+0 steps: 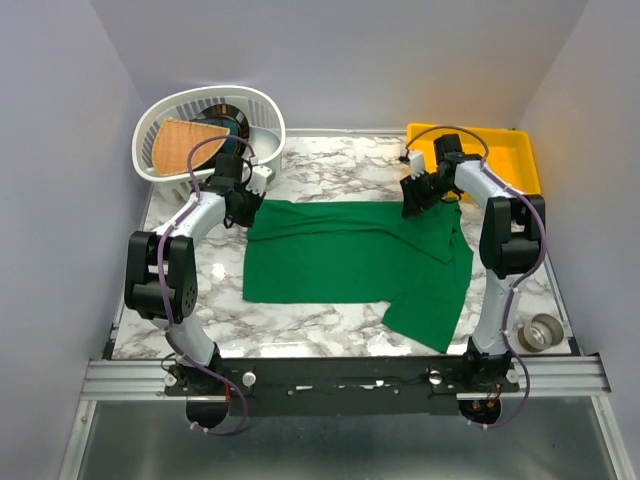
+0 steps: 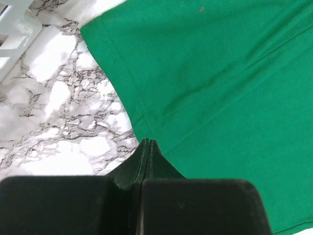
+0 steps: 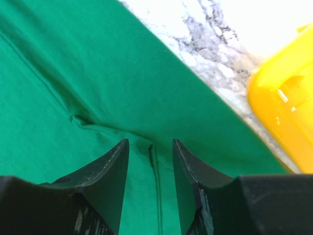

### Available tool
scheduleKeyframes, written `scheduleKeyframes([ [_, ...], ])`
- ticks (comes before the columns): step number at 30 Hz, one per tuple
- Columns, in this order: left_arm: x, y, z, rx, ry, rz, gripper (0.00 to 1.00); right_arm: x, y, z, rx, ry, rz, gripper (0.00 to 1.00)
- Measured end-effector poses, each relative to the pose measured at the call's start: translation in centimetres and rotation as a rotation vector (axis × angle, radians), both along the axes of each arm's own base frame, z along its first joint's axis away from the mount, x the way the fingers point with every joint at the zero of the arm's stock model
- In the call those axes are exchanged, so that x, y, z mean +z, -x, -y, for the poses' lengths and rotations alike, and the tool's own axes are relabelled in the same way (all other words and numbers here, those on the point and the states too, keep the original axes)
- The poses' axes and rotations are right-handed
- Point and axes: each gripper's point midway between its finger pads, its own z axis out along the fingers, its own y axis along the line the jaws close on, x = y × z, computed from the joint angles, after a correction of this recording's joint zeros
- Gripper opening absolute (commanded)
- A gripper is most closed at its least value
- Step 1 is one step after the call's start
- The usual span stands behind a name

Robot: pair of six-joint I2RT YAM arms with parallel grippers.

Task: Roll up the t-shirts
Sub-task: Fold the T-shirt at the center of the board.

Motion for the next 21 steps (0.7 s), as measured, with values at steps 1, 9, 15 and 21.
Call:
scheduleKeyframes([
  [1, -0.1, 0.1, 0.0, 0.001, -0.002, -0.003, 0.00, 0.0, 0.1, 0.0, 0.005, 0.002, -0.005, 0.47],
  [9, -0.3, 0.3, -0.2, 0.001, -0.008, -0.008, 0.00, -0.2, 1.5, 0.0, 0.032, 0.006, -0.051, 0.44],
  [15, -0.5, 0.5, -0.2, 0.001, -0.010, -0.012, 0.00, -0.3, 1.7, -0.2, 0.035, 0.007, -0.059, 0.35],
  [21, 0.2, 0.5, -0.2, 0.001, -0.008, 0.006, 0.00, -0.3, 2.0, -0.8, 0.049, 0.009, -0.063, 0.17],
])
